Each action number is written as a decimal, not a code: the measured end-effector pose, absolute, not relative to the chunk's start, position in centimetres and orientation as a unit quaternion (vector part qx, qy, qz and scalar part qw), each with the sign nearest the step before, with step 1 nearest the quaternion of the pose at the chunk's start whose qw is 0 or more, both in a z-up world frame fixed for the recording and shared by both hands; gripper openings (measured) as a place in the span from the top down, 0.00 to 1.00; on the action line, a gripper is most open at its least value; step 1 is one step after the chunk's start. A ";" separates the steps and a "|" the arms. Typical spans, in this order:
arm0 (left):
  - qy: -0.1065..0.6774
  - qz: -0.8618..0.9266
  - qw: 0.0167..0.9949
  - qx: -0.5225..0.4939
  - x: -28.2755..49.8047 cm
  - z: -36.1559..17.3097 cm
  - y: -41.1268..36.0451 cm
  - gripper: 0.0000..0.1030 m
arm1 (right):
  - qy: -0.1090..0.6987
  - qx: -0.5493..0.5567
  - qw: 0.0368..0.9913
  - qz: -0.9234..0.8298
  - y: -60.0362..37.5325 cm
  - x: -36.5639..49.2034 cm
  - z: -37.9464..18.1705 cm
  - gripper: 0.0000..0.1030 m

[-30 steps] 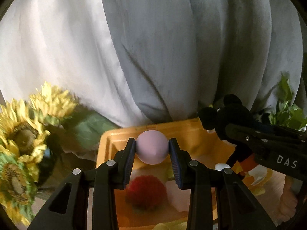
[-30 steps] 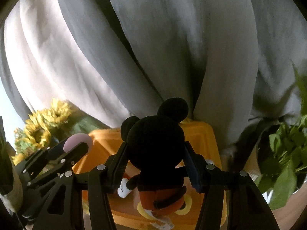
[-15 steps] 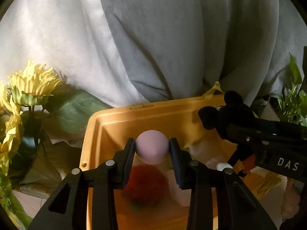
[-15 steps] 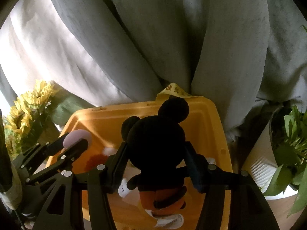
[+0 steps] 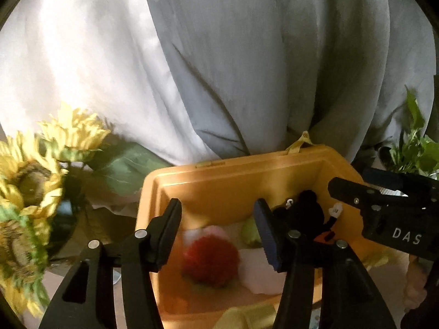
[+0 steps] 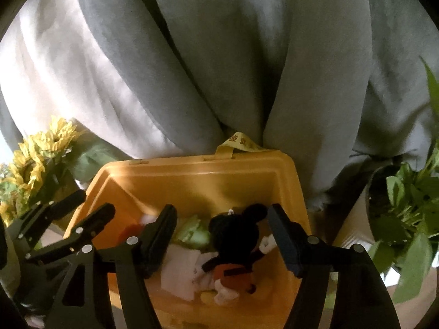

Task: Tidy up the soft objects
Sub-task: 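Lower the ball and plush into the crate and open both tools, then withdraw both tools from the crate toward the scarf and tissue pack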

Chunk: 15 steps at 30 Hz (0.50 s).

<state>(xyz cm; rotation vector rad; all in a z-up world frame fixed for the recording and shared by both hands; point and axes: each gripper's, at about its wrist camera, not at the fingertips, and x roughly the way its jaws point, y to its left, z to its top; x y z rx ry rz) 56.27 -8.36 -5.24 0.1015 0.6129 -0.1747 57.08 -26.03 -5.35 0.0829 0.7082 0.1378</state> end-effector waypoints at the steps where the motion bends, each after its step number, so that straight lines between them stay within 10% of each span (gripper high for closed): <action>1: 0.298 -0.083 0.950 0.051 56.0 -5.0 -8.3 0.48 | 0.345 0.040 0.935 0.067 -26.1 56.8 -5.2 0.32; 15: 0.252 -0.066 0.964 0.052 49.0 -1.3 -7.9 0.43 | 0.301 0.035 0.950 0.071 -25.9 50.7 -1.8 0.32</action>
